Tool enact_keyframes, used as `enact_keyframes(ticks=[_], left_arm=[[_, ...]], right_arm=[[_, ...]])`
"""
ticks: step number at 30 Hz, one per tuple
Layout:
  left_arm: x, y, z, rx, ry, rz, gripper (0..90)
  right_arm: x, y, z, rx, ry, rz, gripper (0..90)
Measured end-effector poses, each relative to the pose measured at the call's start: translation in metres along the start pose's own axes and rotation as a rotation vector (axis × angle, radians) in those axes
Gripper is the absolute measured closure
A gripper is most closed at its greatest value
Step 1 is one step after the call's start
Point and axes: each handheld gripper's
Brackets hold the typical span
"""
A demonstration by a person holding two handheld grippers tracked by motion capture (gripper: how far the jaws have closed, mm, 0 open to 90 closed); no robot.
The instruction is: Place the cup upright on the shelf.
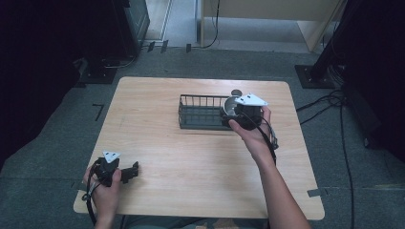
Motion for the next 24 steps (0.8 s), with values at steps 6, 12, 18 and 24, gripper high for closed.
enact_keyframes(ticks=[6, 12, 18, 24], left_arm=[[0.0, 0.0, 0.0, -0.001, 0.0, 0.0, 0.0], [0.0, 0.0, 0.0, -0.001, 0.0, 0.0, 0.0], [0.0, 0.0, 0.0, -0.001, 0.0, 0.0, 0.0], [0.0, 0.0, 0.0, -0.001, 0.0, 0.0, 0.0]], right_arm=[[0.0, 0.009, -0.012, -0.003, 0.006, -0.012, 17.9], [0.002, 0.015, -0.025, 0.0, 0.007, -0.022, 17.9], [0.006, 0.021, -0.041, -0.002, -0.003, -0.037, 17.9], [0.006, 0.021, -0.059, -0.009, -0.005, -0.046, 17.9]])
Point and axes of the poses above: each handheld gripper's, and its own axes: z roughly backward along the jaws, y roughly out of its top, x roughly to its right, and after that the axes turned 6 degrees about -y, right-handed
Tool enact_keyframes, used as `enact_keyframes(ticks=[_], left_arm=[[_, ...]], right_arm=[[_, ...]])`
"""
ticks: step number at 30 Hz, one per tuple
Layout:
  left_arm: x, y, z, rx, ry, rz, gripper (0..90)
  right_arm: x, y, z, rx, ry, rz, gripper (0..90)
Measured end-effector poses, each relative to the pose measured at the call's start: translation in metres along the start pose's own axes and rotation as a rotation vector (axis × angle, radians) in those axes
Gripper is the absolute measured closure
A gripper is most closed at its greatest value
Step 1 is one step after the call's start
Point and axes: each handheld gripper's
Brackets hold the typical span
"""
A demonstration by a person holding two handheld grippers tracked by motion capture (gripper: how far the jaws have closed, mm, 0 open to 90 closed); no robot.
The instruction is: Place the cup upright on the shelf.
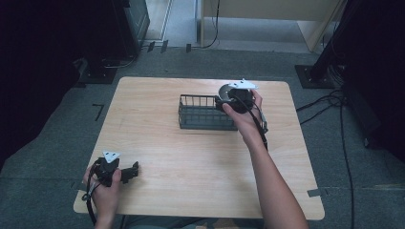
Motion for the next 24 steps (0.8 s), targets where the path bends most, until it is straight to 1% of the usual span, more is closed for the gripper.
enact_keyframes(ticks=[3, 7, 11, 17, 24], left_arm=[[0.0, 0.0, 0.0, 0.0, 0.0, 0.0, 0.0], [0.0, 0.0, 0.0, 0.0, 0.0, 0.0, 0.0], [0.0, 0.0, 0.0, 0.0, 0.0, 0.0, 0.0], [0.0, 0.0, 0.0, 0.0, 0.0, 0.0, 0.0], [0.0, 0.0, 0.0, 0.0, 0.0, 0.0, 0.0]], right_arm=[[0.0, -0.003, -0.008, 0.001, -0.003, -0.002, 17.9], [0.001, -0.008, -0.02, -0.019, -0.019, -0.001, 17.9], [0.004, -0.012, -0.028, -0.04, -0.018, -0.029, 17.9], [0.004, -0.017, -0.037, -0.072, -0.019, -0.033, 17.9], [0.001, -0.022, -0.045, -0.11, -0.003, -0.031, 17.8]])
Point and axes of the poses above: each handheld gripper's, and its own axes: z roughly backward along the jaws, y roughly out of its top, x roughly to its right, and after that the axes turned 6 degrees about -y, right-handed
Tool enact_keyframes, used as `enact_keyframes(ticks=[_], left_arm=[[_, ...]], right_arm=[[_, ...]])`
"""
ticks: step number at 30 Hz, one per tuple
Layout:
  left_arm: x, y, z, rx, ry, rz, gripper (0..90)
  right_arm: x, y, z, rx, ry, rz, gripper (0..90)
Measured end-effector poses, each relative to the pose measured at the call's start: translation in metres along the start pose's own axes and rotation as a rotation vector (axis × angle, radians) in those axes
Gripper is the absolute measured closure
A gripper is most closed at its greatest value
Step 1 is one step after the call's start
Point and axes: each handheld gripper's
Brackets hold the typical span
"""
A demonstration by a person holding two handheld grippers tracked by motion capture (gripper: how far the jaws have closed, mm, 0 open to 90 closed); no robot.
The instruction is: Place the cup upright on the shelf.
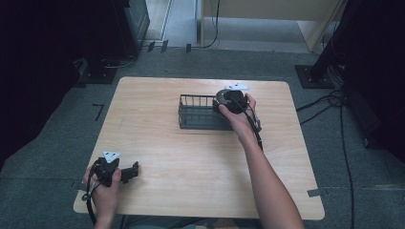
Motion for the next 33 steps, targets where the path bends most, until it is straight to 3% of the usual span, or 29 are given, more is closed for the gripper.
enact_keyframes(ticks=[16, 19, 26, 33], left_arm=[[0.0, 0.0, 0.0, 0.0, 0.0, 0.0, 0.0], [0.0, 0.0, 0.0, 0.0, 0.0, 0.0, 0.0], [0.0, 0.0, 0.0, 0.0, 0.0, 0.0, 0.0], [0.0, 0.0, 0.0, 0.0, 0.0, 0.0, 0.0]], right_arm=[[-0.003, -0.006, -0.011, -0.064, -0.005, 0.024, 17.4], [-0.004, -0.007, -0.012, -0.071, -0.004, 0.034, 12.0], [-0.004, -0.003, -0.005, -0.055, 0.034, 0.026, 0.6], [0.003, -0.001, 0.013, -0.026, 0.031, 0.019, 0.0]])
Point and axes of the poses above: each handheld gripper's, and its own axes: z roughly backward along the jaws, y roughly out of its top, x roughly to its right, and after that the axes turned 6 degrees about -y, right-handed
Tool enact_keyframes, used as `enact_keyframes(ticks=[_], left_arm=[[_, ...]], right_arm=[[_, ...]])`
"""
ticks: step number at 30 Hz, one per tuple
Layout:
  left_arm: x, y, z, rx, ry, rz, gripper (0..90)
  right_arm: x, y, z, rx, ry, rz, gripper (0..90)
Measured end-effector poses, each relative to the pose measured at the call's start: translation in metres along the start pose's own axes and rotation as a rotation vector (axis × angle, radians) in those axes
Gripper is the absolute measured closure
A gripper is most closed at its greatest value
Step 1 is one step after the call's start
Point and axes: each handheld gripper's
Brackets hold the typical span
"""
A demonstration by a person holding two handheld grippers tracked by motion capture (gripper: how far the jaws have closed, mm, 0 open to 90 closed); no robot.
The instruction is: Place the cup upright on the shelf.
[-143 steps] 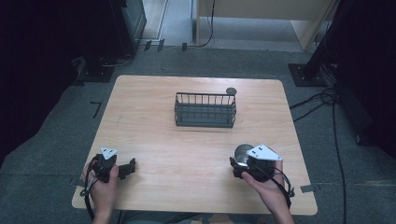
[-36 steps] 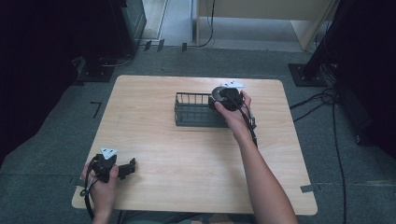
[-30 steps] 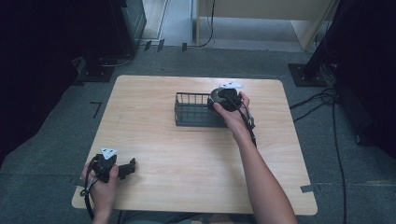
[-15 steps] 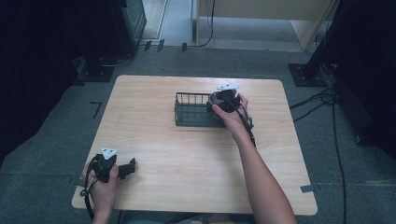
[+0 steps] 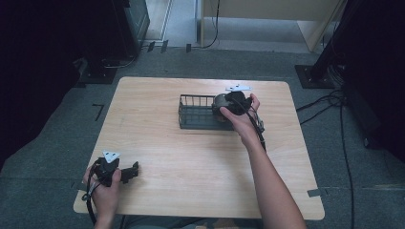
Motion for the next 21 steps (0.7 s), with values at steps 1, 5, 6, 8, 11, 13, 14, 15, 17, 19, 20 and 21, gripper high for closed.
enact_keyframes(ticks=[1, 5, 6, 8, 11, 13, 14, 15, 17, 19, 20, 21], left_arm=[[0.0, 0.0, 0.0, 0.0, 0.0, 0.0, 0.0], [0.0, 0.0, 0.0, 0.0, 0.0, 0.0, 0.0], [0.0, 0.0, 0.0, 0.0, 0.0, 0.0, 0.0], [0.0, 0.0, 0.0, 0.0, 0.0, 0.0, 0.0], [0.0, 0.0, 0.0, 0.0, 0.0, 0.0, 0.0], [0.0, 0.0, 0.0, 0.0, 0.0, 0.0, 0.0], [0.0, 0.0, 0.0, 0.0, 0.0, 0.0, 0.0], [0.0, 0.0, 0.0, 0.0, 0.0, 0.0, 0.0], [0.0, 0.0, 0.0, 0.0, 0.0, 0.0, 0.0], [0.0, 0.0, 0.0, 0.0, 0.0, 0.0, 0.0], [0.0, 0.0, 0.0, 0.0, 0.0, 0.0, 0.0], [0.0, 0.0, 0.0, 0.0, 0.0, 0.0, 0.0]], right_arm=[[0.001, 0.0, 0.004, 0.01, -0.003, -0.001, 0.0], [0.005, -0.004, 0.016, 0.035, 0.0, -0.012, 0.0], [0.006, -0.005, 0.018, 0.039, 0.001, -0.015, 0.0], [0.009, -0.008, 0.024, 0.044, 0.002, -0.019, 0.0], [0.013, -0.012, 0.032, 0.054, -0.001, -0.023, 0.0], [0.015, -0.016, 0.038, 0.06, -0.016, -0.017, 0.0], [0.016, -0.017, 0.04, 0.063, -0.025, -0.012, 0.0], [0.017, -0.019, 0.043, 0.063, -0.026, -0.009, 0.0], [0.018, -0.024, 0.047, 0.068, -0.028, -0.009, 0.0], [0.02, -0.029, 0.051, 0.068, -0.025, -0.009, 0.0], [0.021, -0.031, 0.053, 0.067, -0.026, -0.009, 0.0], [0.022, -0.034, 0.056, 0.068, -0.025, -0.01, 0.0]])
Point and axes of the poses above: each handheld gripper's, and its own axes: z roughly backward along the jaws, y roughly out of its top, x roughly to its right, and after that the axes turned 6 degrees about -y, right-handed
